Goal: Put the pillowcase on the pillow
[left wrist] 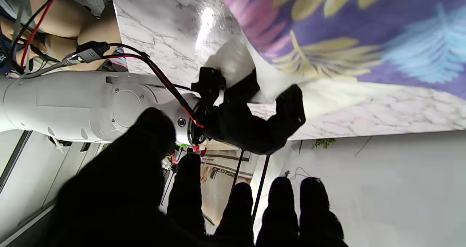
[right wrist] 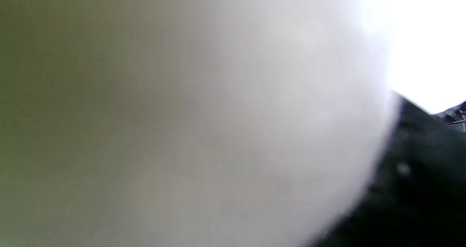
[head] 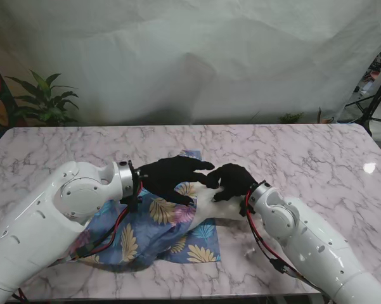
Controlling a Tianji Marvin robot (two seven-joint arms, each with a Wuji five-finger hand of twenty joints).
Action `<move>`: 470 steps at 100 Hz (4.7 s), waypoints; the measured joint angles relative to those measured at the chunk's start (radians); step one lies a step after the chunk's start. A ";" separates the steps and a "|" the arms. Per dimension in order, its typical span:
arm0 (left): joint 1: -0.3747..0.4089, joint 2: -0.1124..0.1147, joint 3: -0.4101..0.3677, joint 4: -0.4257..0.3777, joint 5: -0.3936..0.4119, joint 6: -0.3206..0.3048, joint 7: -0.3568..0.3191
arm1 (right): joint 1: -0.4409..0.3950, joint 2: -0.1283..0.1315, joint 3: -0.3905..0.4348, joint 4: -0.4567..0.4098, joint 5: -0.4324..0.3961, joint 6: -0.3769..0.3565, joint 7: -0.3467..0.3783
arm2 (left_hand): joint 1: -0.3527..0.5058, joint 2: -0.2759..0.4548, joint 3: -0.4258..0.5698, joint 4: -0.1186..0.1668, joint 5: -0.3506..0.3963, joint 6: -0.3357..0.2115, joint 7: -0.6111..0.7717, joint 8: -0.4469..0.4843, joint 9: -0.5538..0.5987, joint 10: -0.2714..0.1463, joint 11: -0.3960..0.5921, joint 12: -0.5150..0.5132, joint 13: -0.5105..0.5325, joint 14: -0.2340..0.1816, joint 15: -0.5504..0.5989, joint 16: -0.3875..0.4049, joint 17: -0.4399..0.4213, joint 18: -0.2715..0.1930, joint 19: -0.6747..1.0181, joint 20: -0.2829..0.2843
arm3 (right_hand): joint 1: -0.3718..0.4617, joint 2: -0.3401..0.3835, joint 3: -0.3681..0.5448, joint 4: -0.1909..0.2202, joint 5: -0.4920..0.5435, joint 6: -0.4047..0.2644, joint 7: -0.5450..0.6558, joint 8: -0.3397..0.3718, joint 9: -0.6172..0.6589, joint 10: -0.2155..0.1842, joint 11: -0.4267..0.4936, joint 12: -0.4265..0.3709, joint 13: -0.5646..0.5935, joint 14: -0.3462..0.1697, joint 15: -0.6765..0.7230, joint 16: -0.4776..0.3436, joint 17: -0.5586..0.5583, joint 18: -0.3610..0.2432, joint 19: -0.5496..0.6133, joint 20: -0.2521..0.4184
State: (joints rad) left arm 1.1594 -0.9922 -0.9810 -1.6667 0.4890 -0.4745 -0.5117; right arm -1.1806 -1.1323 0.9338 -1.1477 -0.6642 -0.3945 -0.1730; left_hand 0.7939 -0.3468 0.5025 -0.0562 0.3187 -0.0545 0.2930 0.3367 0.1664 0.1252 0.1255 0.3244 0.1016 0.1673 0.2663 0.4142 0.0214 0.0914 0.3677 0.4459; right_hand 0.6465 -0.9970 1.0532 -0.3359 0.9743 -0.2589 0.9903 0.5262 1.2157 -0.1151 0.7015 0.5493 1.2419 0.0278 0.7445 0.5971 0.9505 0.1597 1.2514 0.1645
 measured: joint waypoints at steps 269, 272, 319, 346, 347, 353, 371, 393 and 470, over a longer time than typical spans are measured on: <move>0.209 -0.061 -0.156 -0.097 0.317 0.317 0.274 | -0.047 -0.018 -0.017 -0.160 0.108 0.431 0.070 | 0.006 0.296 -0.498 -0.003 -0.144 0.183 -0.114 0.046 -0.015 0.061 -0.064 0.029 -0.004 0.044 -0.050 -0.032 -0.040 0.077 0.115 -0.074 | 0.040 0.053 -0.001 -0.001 -0.064 0.035 0.123 -0.214 -0.027 0.098 0.000 0.010 -0.003 -0.011 0.073 0.082 0.056 0.011 0.084 0.164; 0.220 -0.061 -0.168 -0.111 0.325 0.336 0.273 | -0.046 -0.020 -0.021 -0.160 0.109 0.450 0.065 | 0.006 0.296 -0.498 -0.003 -0.144 0.185 -0.114 0.050 -0.015 0.066 -0.064 0.029 -0.004 0.045 -0.050 -0.033 -0.040 0.086 0.115 -0.074 | 0.040 0.053 -0.002 -0.001 -0.064 0.034 0.127 -0.221 -0.027 0.099 0.000 0.010 -0.003 -0.016 0.073 0.089 0.059 0.006 0.092 0.173; 0.255 -0.056 -0.218 -0.144 0.363 0.365 0.272 | -0.008 -0.046 -0.104 -0.148 0.088 0.701 0.047 | 0.007 0.296 -0.498 -0.003 -0.142 0.186 -0.116 0.063 -0.015 0.062 -0.064 0.041 -0.004 0.042 -0.041 -0.029 -0.037 0.076 0.115 -0.074 | -0.043 0.074 -0.016 -0.001 -0.102 0.016 0.167 -0.291 -0.034 0.083 0.127 -0.021 -0.016 -0.148 0.388 0.246 0.150 -0.141 0.415 0.394; 0.243 -0.056 -0.205 -0.116 0.337 0.398 0.270 | -0.015 -0.079 -0.092 -0.181 0.117 0.978 0.024 | 0.008 0.296 -0.498 0.005 -0.107 0.191 -0.117 0.078 -0.015 0.062 -0.064 0.042 0.000 0.042 -0.029 -0.028 -0.028 0.076 0.115 -0.074 | -0.043 0.106 -0.023 -0.001 -0.113 0.045 0.175 -0.291 -0.039 0.080 0.141 -0.022 -0.016 -0.156 0.390 0.299 0.169 -0.166 0.467 0.423; 0.243 -0.056 -0.204 -0.115 0.337 0.398 0.271 | -0.015 -0.080 -0.090 -0.181 0.117 0.982 0.022 | 0.008 0.296 -0.498 0.005 -0.107 0.192 -0.116 0.078 -0.015 0.062 -0.064 0.042 0.000 0.042 -0.028 -0.028 -0.027 0.076 0.115 -0.074 | -0.043 0.109 -0.023 -0.001 -0.120 0.048 0.176 -0.291 -0.039 0.080 0.141 -0.022 -0.016 -0.156 0.390 0.300 0.169 -0.166 0.472 0.424; 0.244 -0.056 -0.200 -0.111 0.338 0.398 0.277 | -0.018 -0.087 -0.083 -0.182 0.119 1.023 0.011 | 0.008 0.296 -0.498 0.005 -0.094 0.193 -0.114 0.081 -0.014 0.062 -0.064 0.051 0.013 0.042 -0.019 -0.020 -0.025 0.076 0.115 -0.074 | -0.043 0.117 -0.024 -0.001 -0.123 0.057 0.177 -0.291 -0.041 0.080 0.146 -0.022 -0.016 -0.159 0.390 0.308 0.173 -0.172 0.486 0.431; 0.240 -0.056 -0.179 -0.101 0.342 0.397 0.283 | -0.023 -0.099 -0.071 -0.194 0.112 1.176 -0.007 | 0.029 0.296 -0.498 0.005 -0.082 0.194 -0.090 0.094 -0.013 0.062 -0.063 0.062 0.026 0.039 0.002 -0.014 -0.017 0.076 0.118 -0.072 | -0.041 0.168 -0.037 -0.001 -0.159 0.102 0.187 -0.291 -0.084 0.101 0.168 -0.034 0.038 -0.251 0.707 0.339 0.193 -0.192 0.511 0.443; 0.203 -0.056 -0.115 -0.047 0.295 0.400 0.297 | -0.042 -0.116 -0.057 -0.232 0.084 1.366 -0.031 | 0.033 0.296 -0.498 0.005 -0.082 0.194 -0.076 0.101 -0.013 0.062 -0.026 0.076 0.029 0.034 0.007 -0.004 -0.017 0.074 0.138 -0.063 | 0.002 0.230 -0.052 0.003 -0.220 0.224 0.228 -0.276 -0.144 0.199 0.209 -0.015 0.042 -0.271 0.730 0.341 0.198 -0.202 0.529 0.447; 0.070 -0.091 0.130 0.277 0.169 0.412 0.420 | 0.016 -0.024 -0.183 -0.411 0.284 1.341 0.250 | 0.053 0.306 -0.499 0.007 -0.122 0.237 -0.129 0.064 -0.014 0.056 -0.046 0.064 0.022 0.030 0.027 0.007 -0.040 0.062 0.169 -0.063 | -0.304 0.534 -0.174 0.149 -0.397 0.350 0.061 -0.066 -0.369 0.238 0.268 0.034 0.048 -0.088 0.273 -0.011 0.068 0.076 0.215 0.075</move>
State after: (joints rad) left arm 1.2299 -1.0835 -0.8512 -1.3899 0.6583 -0.0629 -0.0918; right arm -1.1644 -1.1568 0.7509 -1.5584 -0.3802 0.9465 0.0775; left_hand 0.8467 -0.0404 0.0032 -0.0494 0.1968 0.1827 0.1637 0.4007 0.1519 0.1811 0.0799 0.3888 0.1239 0.1970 0.2934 0.4209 -0.0188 0.1537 0.5365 0.3832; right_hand 0.3428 -0.4629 0.8797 -0.1865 0.5773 0.0908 1.0510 0.4602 0.8463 0.1233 0.9694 0.5835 1.2900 -0.0601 1.0170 0.5864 1.0183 0.2356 1.4664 0.2396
